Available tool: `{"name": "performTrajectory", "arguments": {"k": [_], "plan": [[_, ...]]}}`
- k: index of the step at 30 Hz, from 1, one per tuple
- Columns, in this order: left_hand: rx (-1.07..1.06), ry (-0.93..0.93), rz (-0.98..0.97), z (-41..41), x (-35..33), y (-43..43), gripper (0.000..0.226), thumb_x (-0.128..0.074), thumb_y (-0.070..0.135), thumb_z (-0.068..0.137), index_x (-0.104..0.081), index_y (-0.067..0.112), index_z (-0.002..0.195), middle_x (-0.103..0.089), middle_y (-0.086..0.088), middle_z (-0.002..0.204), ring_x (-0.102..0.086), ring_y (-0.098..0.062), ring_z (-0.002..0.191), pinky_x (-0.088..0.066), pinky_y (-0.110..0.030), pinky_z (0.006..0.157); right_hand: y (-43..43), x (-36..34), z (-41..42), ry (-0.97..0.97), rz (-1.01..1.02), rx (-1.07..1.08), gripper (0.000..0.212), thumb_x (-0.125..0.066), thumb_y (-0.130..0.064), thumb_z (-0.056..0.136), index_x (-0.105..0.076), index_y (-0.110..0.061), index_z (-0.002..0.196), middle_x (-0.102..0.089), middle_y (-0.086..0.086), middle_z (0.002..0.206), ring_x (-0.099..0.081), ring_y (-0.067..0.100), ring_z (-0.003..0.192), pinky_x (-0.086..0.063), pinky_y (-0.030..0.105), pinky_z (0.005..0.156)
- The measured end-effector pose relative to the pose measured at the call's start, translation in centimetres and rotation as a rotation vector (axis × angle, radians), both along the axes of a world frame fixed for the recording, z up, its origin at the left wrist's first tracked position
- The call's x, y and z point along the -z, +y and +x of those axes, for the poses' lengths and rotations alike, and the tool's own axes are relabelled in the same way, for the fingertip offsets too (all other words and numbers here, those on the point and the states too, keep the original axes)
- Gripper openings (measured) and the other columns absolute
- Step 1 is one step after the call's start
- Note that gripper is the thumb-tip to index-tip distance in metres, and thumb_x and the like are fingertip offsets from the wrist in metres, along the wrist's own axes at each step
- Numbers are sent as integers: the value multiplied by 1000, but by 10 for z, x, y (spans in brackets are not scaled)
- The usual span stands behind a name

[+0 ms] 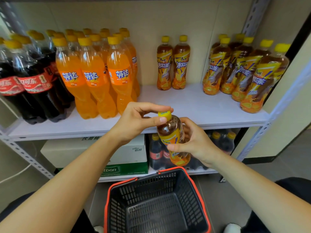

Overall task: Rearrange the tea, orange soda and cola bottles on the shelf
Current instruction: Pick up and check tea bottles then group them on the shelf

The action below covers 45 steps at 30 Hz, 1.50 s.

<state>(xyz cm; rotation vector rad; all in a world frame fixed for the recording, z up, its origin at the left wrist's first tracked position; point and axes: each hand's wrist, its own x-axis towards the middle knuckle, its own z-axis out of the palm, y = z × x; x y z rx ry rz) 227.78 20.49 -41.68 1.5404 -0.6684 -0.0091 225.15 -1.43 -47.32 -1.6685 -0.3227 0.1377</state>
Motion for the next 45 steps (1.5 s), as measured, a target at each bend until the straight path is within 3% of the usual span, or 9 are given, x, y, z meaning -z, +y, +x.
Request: {"name": "performTrajectory", "arguments": {"k": [4,8,12,22,25,32,35,38,45], "plan": [[93,-15,-5,-3,-3,3,22,-76,3,85,-83,20,96,-77,-7,113,-70,-26,116,-56,-31,92,-5,-1,-1,-20,9,-11,75,-93,-16,65,-56,-23,129,-74,0,117,-72,19,107,-57,30,88],[8,26,-50,-5,-2,-5,15,-76,7,84,-81,20,86,-79,-11,96,-76,-23,93,-57,-30,82,-6,-2,-2,-50,-33,-18,75,-94,-16,63,-57,-24,127,-74,-1,117,-72,18,108,-56,27,89],[-17,28,-49,-5,-1,-9,9,-75,12,86,-77,11,94,-80,-9,96,-76,-20,92,-58,-28,81,-8,-2,-3,-33,-32,-31,69,-94,-17,67,-59,-27,125,-74,-1,117,-72,18,108,-58,29,91],[-91,-4,-24,-2,5,-10,42,-69,3,91,-65,17,130,-75,-7,120,-70,-19,116,-57,-34,97,-5,-13,-6,194,162,14,56,-88,-24,75,-65,-12,124,-75,13,114,-71,31,110,-58,43,91],[-138,-29,90,-3,11,-11,41,-71,-1,91,-68,13,129,-76,-4,117,-71,-12,111,-59,-27,86,-5,-17,-7,272,229,51,55,-79,-34,78,-65,-12,126,-75,13,117,-72,31,109,-59,42,83],[55,72,313,-15,19,-19,60,-83,3,81,-64,19,135,-58,6,144,-66,-17,116,-59,-31,87,-12,-29,1,455,447,190,63,-71,-48,78,-65,-7,126,-75,17,116,-74,31,105,-62,44,75],[167,102,382,-18,22,-19,87,-89,3,74,-50,27,149,-61,3,140,-67,-15,113,-59,-36,90,-18,-37,7,484,569,240,64,-72,-47,77,-65,-4,124,-75,19,114,-74,31,103,-63,46,75],[236,143,324,-20,25,-24,103,-85,-7,73,-35,26,157,-64,6,137,-68,-9,111,-57,-26,86,-29,-43,9,492,658,239,52,-75,-30,78,-65,-1,121,-73,20,110,-75,31,98,-63,46,74],[16,242,-42,-18,18,-33,64,-71,13,81,-53,22,142,-75,6,113,-71,-12,99,-61,-28,74,-32,-37,7,391,608,145,27,-63,-6,94,-67,3,120,-73,20,116,-74,27,103,-62,33,81]]}}
